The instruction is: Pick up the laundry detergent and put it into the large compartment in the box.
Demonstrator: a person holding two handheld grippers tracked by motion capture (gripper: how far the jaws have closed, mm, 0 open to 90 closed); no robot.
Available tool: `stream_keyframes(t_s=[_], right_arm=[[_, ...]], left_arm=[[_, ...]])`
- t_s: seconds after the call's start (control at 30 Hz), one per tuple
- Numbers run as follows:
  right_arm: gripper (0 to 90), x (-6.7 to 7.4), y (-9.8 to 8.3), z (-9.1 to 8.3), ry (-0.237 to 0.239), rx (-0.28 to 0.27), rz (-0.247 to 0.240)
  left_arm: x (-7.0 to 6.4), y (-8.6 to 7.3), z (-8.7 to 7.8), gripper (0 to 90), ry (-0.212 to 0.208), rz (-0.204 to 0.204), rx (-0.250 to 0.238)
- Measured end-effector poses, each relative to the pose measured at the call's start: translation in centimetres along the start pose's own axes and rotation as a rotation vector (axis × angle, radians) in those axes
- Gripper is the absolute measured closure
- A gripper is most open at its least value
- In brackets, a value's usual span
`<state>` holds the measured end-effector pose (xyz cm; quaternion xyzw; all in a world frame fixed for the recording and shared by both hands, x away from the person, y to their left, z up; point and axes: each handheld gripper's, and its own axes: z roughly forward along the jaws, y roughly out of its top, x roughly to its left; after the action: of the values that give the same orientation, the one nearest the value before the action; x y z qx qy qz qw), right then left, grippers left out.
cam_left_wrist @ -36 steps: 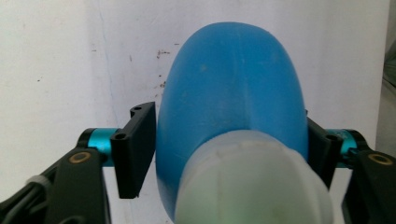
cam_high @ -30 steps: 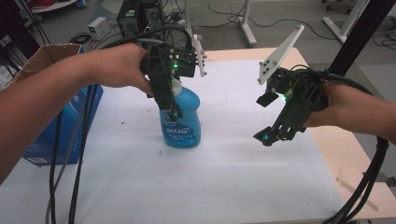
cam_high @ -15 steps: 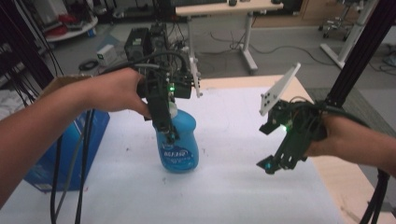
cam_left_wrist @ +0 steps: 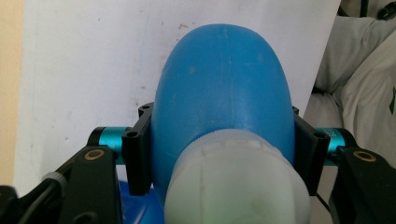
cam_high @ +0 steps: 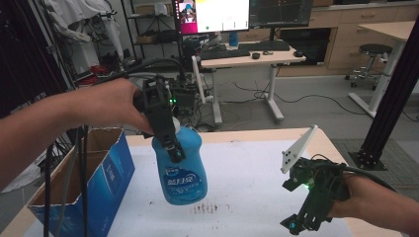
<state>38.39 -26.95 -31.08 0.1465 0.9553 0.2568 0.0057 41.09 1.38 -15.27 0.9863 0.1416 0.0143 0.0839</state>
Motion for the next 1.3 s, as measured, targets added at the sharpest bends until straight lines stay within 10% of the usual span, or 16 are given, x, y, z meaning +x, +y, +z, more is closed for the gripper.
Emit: stream_keyframes(t_s=[0.47, 1.3], right_arm=[[2.1, 0.3, 0.5, 0.1, 0.005, -0.009, -0.018], [2.0, 0.2, 1.0, 0.7, 0.016, -0.012, -0.031]], left_arm=[[1.1, -4.3, -5.3, 37.6, 0.073, -0.264, -0.011], [3.1, -15.7, -10.3, 37.7, 0.156, -0.492, -0.014]])
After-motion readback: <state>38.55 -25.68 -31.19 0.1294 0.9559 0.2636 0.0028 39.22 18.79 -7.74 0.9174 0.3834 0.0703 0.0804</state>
